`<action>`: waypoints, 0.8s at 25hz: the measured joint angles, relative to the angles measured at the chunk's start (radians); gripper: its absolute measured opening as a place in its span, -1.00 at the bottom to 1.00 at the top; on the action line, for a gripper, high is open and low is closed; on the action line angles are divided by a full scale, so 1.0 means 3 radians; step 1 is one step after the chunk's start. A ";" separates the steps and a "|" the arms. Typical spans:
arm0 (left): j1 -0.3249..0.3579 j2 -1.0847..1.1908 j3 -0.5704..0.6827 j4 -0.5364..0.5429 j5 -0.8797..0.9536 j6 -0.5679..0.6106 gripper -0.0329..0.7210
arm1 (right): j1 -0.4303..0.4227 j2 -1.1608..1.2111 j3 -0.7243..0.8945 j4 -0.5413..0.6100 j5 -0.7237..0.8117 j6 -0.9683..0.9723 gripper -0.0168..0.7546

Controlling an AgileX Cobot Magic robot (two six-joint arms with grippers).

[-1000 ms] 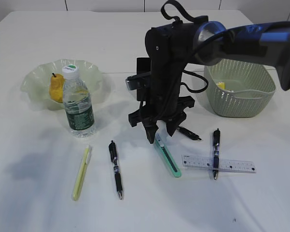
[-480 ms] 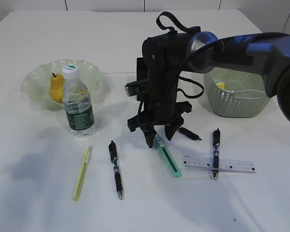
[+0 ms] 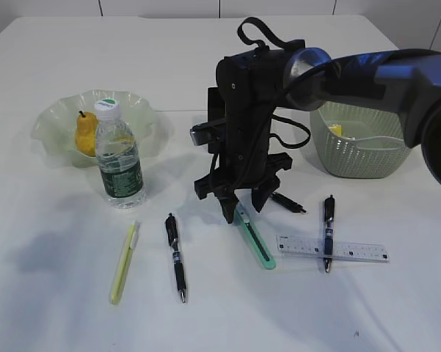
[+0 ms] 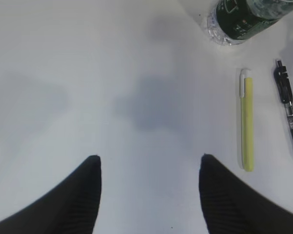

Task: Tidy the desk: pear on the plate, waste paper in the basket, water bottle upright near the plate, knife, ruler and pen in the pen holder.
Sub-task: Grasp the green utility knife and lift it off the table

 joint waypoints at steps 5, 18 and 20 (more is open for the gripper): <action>0.0000 0.0000 0.0000 0.0000 0.0000 0.0000 0.27 | 0.0000 0.0000 0.0000 -0.0018 0.0000 0.0008 0.14; 0.0000 0.0046 -0.0005 -0.0013 -0.0005 0.0000 0.27 | 0.0000 0.0000 0.0000 -0.0030 0.0000 0.0014 0.14; 0.0000 0.0054 -0.0005 -0.0023 -0.0005 0.0000 0.27 | 0.0000 0.0000 0.0000 -0.0030 -0.0002 0.0014 0.14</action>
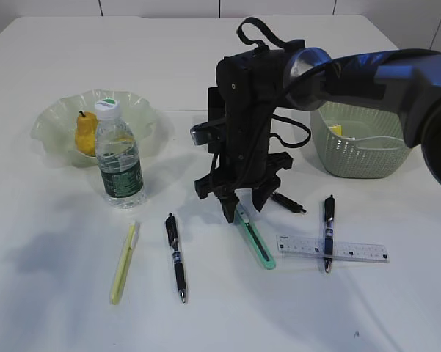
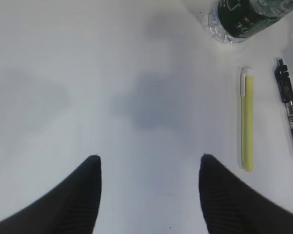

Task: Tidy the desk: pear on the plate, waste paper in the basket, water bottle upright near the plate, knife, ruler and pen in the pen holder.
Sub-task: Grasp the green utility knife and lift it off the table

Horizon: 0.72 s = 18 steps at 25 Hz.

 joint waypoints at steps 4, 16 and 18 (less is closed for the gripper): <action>0.0000 0.0000 0.0000 -0.0028 0.0000 0.0000 0.27 | 0.0000 0.0000 0.0000 0.0000 -0.0027 0.0000 0.14; 0.0000 0.0016 0.0000 -0.0062 0.0000 0.0000 0.27 | 0.0000 0.0000 0.0000 -0.0006 -0.0031 0.0000 0.11; 0.0000 0.0016 0.0000 -0.0062 0.0000 0.0000 0.27 | 0.0000 0.0008 0.0000 -0.0006 -0.0034 0.0000 0.11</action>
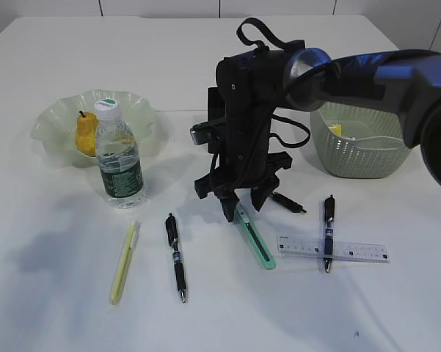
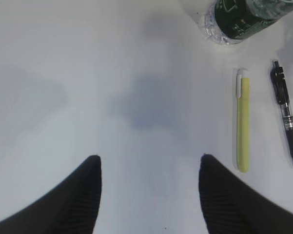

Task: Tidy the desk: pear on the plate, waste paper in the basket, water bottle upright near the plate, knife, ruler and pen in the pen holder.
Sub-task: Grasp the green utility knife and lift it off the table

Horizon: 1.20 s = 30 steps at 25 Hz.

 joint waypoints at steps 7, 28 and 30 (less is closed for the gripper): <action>0.0000 0.0000 0.0000 0.0000 0.0000 0.0000 0.27 | 0.0000 0.0049 -0.0007 0.0000 0.0000 0.0000 0.11; 0.0000 0.0000 0.0000 -0.0005 0.0000 0.0000 0.26 | 0.0000 0.0049 -0.0007 0.0060 0.0006 -0.0072 -0.69; 0.0000 0.0000 0.0000 -0.0005 0.0000 0.0000 0.26 | 0.0000 0.0049 -0.0008 0.0062 0.0012 -0.0086 -0.71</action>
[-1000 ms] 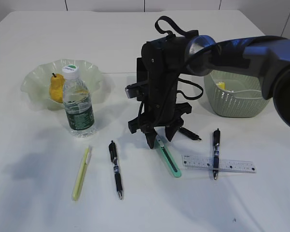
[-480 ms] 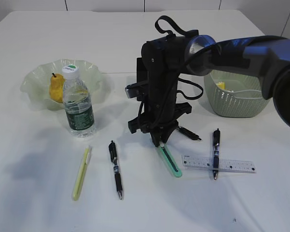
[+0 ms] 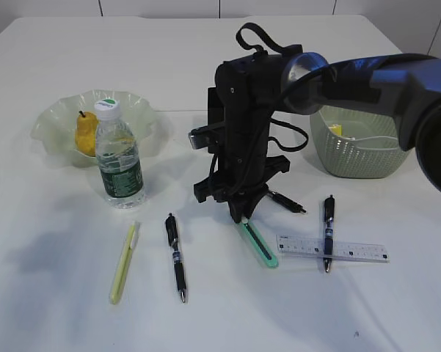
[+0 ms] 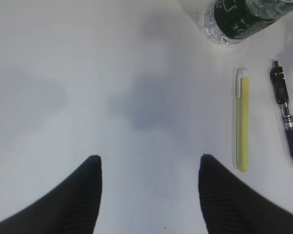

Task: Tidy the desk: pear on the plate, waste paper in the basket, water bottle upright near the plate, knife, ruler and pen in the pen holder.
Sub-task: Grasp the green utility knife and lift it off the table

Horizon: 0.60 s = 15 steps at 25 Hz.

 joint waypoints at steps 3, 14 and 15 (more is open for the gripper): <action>0.0000 0.0000 0.0000 0.0000 0.0000 0.0000 0.26 | 0.0000 0.0000 -0.0006 0.0006 0.0000 -0.0003 -0.72; 0.0000 0.0000 0.0000 0.0000 0.0000 0.0000 0.25 | 0.0000 0.0008 -0.0346 0.0011 0.0014 -0.0008 -0.90; 0.0000 0.0000 0.0000 0.0000 0.0000 0.0000 0.25 | 0.0000 0.0008 -0.0379 0.0011 0.0014 -0.0008 -0.92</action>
